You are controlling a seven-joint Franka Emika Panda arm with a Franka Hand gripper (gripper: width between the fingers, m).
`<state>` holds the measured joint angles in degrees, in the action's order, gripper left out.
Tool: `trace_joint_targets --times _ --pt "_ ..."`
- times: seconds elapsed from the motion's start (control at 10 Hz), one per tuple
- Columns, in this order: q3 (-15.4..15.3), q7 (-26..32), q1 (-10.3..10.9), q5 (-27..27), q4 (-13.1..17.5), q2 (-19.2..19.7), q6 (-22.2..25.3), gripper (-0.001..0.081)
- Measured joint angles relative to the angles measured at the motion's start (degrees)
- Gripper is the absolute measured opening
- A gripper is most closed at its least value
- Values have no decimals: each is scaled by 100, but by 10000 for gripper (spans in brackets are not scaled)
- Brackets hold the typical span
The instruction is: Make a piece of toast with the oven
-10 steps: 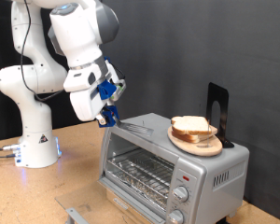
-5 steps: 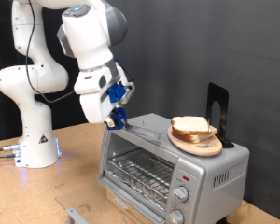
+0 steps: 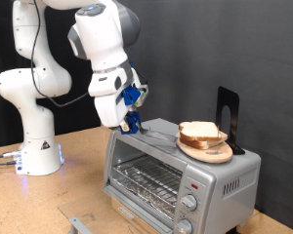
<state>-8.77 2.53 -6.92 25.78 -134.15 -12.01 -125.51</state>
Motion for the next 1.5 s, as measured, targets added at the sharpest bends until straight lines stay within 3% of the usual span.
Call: trace_joint_targets --times 1.5 --pt "-141 -32 0 20 64 -169 -47 466"
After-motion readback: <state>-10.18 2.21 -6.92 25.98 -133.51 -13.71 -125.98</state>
